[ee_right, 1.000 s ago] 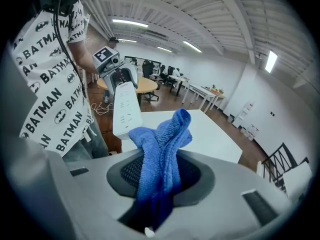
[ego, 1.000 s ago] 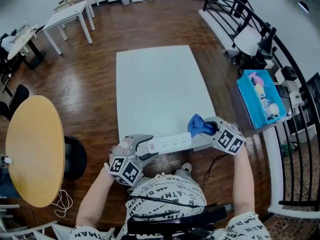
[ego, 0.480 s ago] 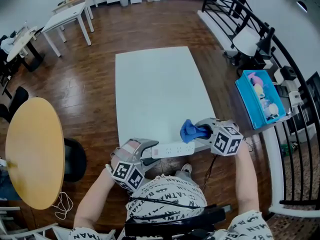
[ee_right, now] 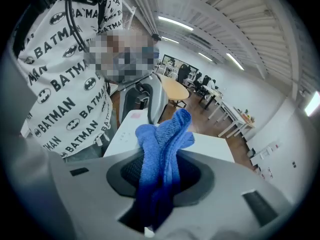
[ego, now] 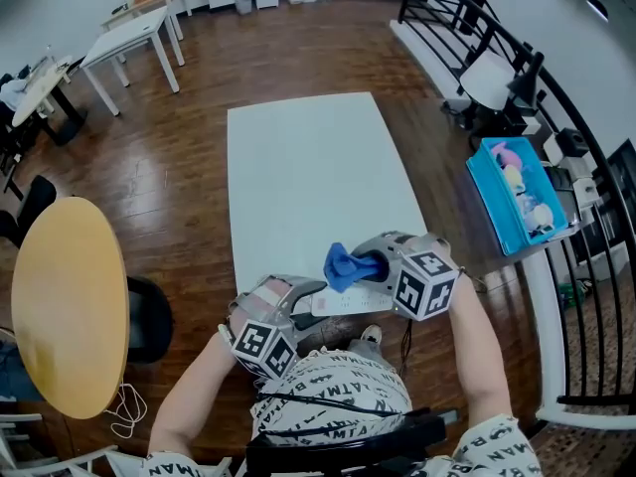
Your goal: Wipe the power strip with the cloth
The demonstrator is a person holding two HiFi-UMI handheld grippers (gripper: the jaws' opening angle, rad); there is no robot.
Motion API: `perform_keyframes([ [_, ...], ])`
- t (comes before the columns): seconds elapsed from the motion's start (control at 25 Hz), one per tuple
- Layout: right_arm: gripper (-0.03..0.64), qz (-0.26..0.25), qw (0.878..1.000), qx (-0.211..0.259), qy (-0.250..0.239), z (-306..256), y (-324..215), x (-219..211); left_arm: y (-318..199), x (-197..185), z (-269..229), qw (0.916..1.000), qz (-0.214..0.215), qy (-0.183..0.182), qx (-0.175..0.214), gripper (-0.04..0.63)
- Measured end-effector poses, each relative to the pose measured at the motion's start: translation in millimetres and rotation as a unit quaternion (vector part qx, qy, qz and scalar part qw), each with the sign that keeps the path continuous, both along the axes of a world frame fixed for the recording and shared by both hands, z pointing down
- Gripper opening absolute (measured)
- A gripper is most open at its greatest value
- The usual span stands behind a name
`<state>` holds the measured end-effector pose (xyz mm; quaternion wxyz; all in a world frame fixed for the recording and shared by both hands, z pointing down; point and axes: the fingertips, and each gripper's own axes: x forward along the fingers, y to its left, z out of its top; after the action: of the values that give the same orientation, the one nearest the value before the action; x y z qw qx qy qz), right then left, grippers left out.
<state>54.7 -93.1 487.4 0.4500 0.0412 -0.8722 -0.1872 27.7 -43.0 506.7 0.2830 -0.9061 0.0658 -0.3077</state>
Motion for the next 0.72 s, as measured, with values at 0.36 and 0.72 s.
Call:
perform_keyframes([
  [0.36,0.137,-0.004,1.000,-0.003,-0.005,0,-3,-7,-2,-5,-3,0.9999,-0.009,0.007,0.003,0.282],
  [0.72,0.137,0.038,0.999,0.000,0.031,12,-12,41,-11,-15,-8,0.9995,-0.025,0.017,-0.002,0.282],
])
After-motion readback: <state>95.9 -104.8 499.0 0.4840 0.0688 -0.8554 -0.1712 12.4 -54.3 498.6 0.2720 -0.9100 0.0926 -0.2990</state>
